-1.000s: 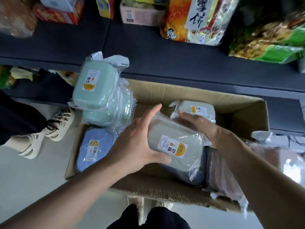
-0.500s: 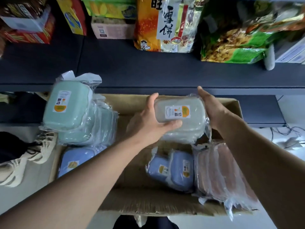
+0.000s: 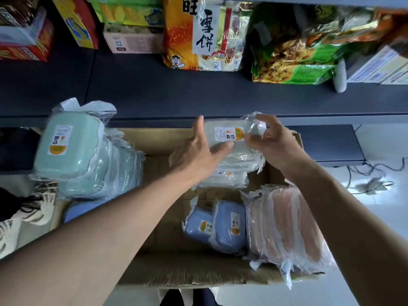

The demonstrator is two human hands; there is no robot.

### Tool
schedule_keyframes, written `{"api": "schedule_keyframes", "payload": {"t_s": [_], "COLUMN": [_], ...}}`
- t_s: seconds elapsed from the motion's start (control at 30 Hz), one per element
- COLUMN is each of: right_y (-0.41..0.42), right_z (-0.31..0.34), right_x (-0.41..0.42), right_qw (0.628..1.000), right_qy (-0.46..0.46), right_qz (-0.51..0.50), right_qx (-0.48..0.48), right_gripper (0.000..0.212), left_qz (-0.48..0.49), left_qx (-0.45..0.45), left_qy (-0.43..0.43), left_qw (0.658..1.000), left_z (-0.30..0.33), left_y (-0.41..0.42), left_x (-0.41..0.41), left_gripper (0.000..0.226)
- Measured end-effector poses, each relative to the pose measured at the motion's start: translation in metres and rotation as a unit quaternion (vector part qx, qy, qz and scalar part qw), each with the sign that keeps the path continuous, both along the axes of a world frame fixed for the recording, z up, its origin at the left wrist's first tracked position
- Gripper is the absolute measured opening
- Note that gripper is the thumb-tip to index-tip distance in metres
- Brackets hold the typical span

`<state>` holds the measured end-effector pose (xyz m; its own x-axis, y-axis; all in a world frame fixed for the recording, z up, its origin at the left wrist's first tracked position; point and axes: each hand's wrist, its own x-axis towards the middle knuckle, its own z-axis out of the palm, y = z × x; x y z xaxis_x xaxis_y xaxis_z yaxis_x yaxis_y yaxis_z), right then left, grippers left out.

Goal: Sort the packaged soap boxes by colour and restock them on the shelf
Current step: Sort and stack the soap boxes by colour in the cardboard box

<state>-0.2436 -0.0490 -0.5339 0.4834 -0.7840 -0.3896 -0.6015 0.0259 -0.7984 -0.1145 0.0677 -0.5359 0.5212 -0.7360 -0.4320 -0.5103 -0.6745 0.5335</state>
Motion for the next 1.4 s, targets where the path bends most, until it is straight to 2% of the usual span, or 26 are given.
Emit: {"api": "schedule_keyframes", "payload": {"t_s": [0.13, 0.27, 0.33, 0.43, 0.5, 0.67, 0.8, 0.87, 1.0, 1.07, 1.17, 1.27, 1.4], "right_y": [0.009, 0.012, 0.019, 0.030, 0.030, 0.025, 0.020, 0.015, 0.002, 0.001, -0.001, -0.005, -0.001], "right_z": [-0.003, 0.006, 0.011, 0.011, 0.005, -0.011, -0.018, -0.013, 0.000, -0.003, -0.011, -0.010, -0.012], "right_x": [0.007, 0.004, 0.000, -0.002, -0.001, 0.002, 0.004, 0.005, 0.010, 0.011, 0.011, 0.013, 0.011], "right_qw": [0.997, 0.994, 0.992, 0.973, 0.960, 0.942, 0.914, 0.908, 0.883, 0.871, 0.884, 0.889, 0.874], "right_qy": [0.063, 0.083, 0.070, 0.106, 0.125, 0.105, 0.138, 0.142, 0.210, 0.225, 0.208, 0.211, 0.218], "right_qz": [0.049, 0.040, 0.074, 0.165, 0.196, 0.203, 0.240, 0.254, 0.270, 0.281, 0.282, 0.287, 0.295], "right_qx": [-0.013, -0.056, -0.072, -0.124, -0.157, -0.247, -0.296, -0.300, -0.322, -0.334, -0.309, -0.287, -0.318], "right_gripper": [0.050, 0.056, 0.064, 0.087, 0.096, 0.080, 0.091, 0.096, 0.118, 0.117, 0.112, 0.111, 0.113], "left_qz": [0.002, 0.013, 0.006, 0.000, 0.008, 0.013, 0.016, 0.038, 0.106, 0.118, 0.133, 0.119, 0.095], "left_qx": [0.019, -0.005, -0.022, -0.032, -0.011, 0.064, 0.078, 0.047, -0.024, 0.003, 0.029, 0.015, 0.019], "left_qy": [0.001, 0.020, 0.038, 0.044, 0.035, 0.012, -0.042, -0.069, -0.079, -0.067, -0.038, -0.028, -0.021], "left_qw": [1.000, 1.000, 0.999, 0.999, 0.999, 0.998, 0.996, 0.996, 0.991, 0.991, 0.990, 0.992, 0.995], "left_z": [-0.005, -0.004, -0.004, -0.008, -0.020, -0.074, -0.104, -0.108, -0.100, -0.099, -0.100, -0.099, -0.095], "left_y": [0.007, 0.016, 0.023, 0.039, 0.051, 0.056, 0.041, 0.034, 0.015, 0.005, 0.004, 0.011, 0.014], "left_x": [0.006, 0.010, 0.011, 0.007, 0.003, -0.014, -0.029, -0.033, -0.024, -0.018, -0.019, -0.019, -0.014], "left_gripper": [0.088, 0.094, 0.103, 0.128, 0.136, 0.109, 0.077, 0.077, 0.081, 0.075, 0.077, 0.076, 0.069]}}
